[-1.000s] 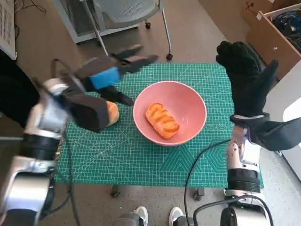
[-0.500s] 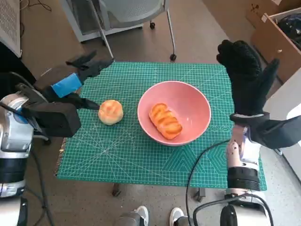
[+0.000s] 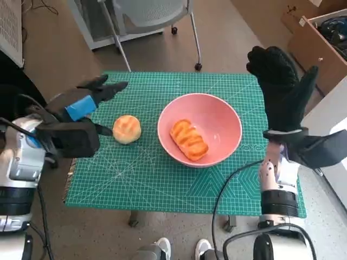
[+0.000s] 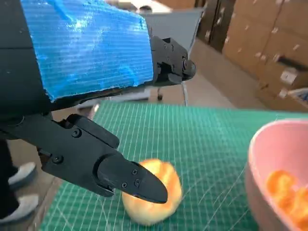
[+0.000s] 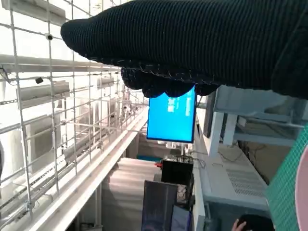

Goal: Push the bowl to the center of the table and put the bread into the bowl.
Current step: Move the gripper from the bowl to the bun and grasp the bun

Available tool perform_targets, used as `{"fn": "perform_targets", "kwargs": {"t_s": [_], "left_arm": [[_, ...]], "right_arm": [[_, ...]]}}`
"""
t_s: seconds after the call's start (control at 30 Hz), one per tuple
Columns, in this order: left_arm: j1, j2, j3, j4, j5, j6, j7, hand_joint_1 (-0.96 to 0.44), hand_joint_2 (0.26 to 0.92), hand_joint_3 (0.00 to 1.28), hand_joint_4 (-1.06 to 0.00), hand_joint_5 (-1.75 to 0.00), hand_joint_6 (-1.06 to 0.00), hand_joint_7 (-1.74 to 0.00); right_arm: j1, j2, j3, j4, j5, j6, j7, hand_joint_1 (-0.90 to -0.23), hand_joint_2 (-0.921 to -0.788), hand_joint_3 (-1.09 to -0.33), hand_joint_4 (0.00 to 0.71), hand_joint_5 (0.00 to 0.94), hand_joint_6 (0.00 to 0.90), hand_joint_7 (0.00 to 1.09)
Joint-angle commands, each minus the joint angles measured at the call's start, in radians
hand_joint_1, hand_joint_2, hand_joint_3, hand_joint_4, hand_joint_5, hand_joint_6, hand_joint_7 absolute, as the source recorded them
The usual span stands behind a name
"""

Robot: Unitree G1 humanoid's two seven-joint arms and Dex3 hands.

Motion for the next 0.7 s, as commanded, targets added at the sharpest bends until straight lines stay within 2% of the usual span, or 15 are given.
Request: {"fn": "perform_targets", "kwargs": {"t_s": [0.03,0.27,0.7], "left_arm": [[0.0,-0.03,-0.045,0.083,0.036,-0.008,0.028,-0.55,0.829,0.0,-0.03,0.0,-0.2,-0.02],[-0.041,-0.079,-0.093,0.184,0.071,0.021,0.05,-0.51,0.822,0.0,-0.03,0.0,-0.19,-0.01],[-0.136,-0.183,-0.186,0.409,0.157,-0.007,0.187,-0.37,0.805,0.0,-0.04,-0.01,-0.22,-0.02]], "right_arm": [[0.001,-0.004,-0.005,0.016,0.005,0.009,0.011,-0.531,-0.921,-0.546,0.367,0.005,0.255,0.4],[0.001,-0.014,-0.009,0.016,-0.003,0.003,0.009,-0.527,-0.921,-0.545,0.369,0.004,0.26,0.39],[0.003,-0.023,-0.01,0.016,-0.007,-0.006,0.01,-0.525,-0.921,-0.55,0.369,0.003,0.264,0.38]]}}
